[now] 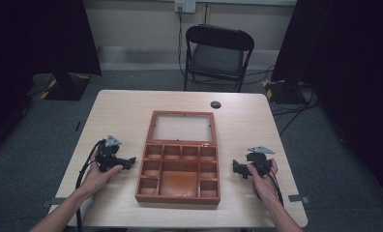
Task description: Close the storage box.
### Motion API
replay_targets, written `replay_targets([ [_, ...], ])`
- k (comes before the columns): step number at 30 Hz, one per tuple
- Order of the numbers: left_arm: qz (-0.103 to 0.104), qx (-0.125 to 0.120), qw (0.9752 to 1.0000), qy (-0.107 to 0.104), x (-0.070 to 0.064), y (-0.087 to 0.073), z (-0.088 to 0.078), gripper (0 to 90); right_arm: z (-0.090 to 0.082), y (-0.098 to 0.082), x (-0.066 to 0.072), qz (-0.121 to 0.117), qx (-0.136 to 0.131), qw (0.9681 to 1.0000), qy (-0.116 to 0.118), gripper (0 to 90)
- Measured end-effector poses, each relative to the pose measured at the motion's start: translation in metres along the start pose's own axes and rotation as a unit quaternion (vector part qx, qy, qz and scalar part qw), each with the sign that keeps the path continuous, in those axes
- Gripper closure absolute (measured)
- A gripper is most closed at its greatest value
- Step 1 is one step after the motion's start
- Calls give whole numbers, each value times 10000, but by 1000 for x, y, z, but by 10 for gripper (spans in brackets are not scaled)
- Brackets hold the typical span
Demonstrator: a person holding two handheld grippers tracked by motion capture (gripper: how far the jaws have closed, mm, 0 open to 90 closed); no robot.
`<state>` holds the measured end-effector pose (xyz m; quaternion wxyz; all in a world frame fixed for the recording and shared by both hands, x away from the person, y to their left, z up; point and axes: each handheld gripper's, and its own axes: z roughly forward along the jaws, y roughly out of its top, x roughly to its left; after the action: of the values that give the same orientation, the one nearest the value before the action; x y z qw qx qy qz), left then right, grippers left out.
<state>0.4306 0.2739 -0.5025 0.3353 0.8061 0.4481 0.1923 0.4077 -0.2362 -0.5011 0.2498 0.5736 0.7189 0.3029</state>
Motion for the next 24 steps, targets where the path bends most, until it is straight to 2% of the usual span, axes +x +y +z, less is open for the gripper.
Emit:
replay_targets([
  [5, 6, -4, 10000, 10, 0, 0, 0, 14, -1, 0, -2, -68, 14, 10000, 58, 44],
  [6, -58, -42, 10000, 6, -1, 0, 1, 13, -1, 0, -2, -73, 13, 9999, 70, 44],
  [8, -31, 27, 10000, -20, 0, 1, 1, 14, -1, 1, -2, -90, 53, 9999, 80, 54],
  [9, -96, 40, 9999, 5, -1, 2, 1, 15, -1, 2, -2, -142, 79, 9998, 114, 88],
  [10, -98, 102, 9999, -1, 0, 4, 1, 45, -4, 4, -2, -97, 57, 9998, 165, 211],
  [11, -201, 19, 9998, 16, -2, 5, 1, 45, -4, 4, -2, -97, 57, 9998, 165, 211],
  [12, -119, -3, 9999, 13, -1, 7, -1, 123, -6, 6, -2, -66, 6, 9998, 205, 180],
  [13, -132, -39, 9999, -5, -2, 8, -1, 222, -10, 10, -3, -78, -126, 9995, 265, 174],
  [16, -129, -21, 9999, -14, -5, 10, 2, 191, -14, 21, -4, -39, -107, 9992, 395, 143],
  [17, -109, 55, 9999, -54, -5, 12, 2, 203, -15, 23, -3, -25, -161, 9991, 383, 150],
  [18, -65, 250, 9995, -165, -3, 18, 2, 201, -16, 27, -3, -58, -218, 9991, 356, 167],
  [19, -201, 222, 9993, -241, -3, 21, 2, 197, -17, 31, -2, -81, -253, 9988, 401, 157],
  [20, -305, 73, 9992, -251, -3, 22, 1, 208, -18, 33, -2, -91, -247, 9986, 451, 153],
  [22, -337, -178, 9991, -164, -2, 28, -1, 240, -19, 39, -1, -171, -234, 9981, 550, 154],
  [23, -337, -178, 9991, -164, -2, 28, -1, 247, -19, 43, 0, -209, -170, 9978, 611, 161],
  [24, -313, -41, 9991, -300, 1, 32, -1, 241, -19, 46, 0, -202, -141, 9974, 680, 168],
])
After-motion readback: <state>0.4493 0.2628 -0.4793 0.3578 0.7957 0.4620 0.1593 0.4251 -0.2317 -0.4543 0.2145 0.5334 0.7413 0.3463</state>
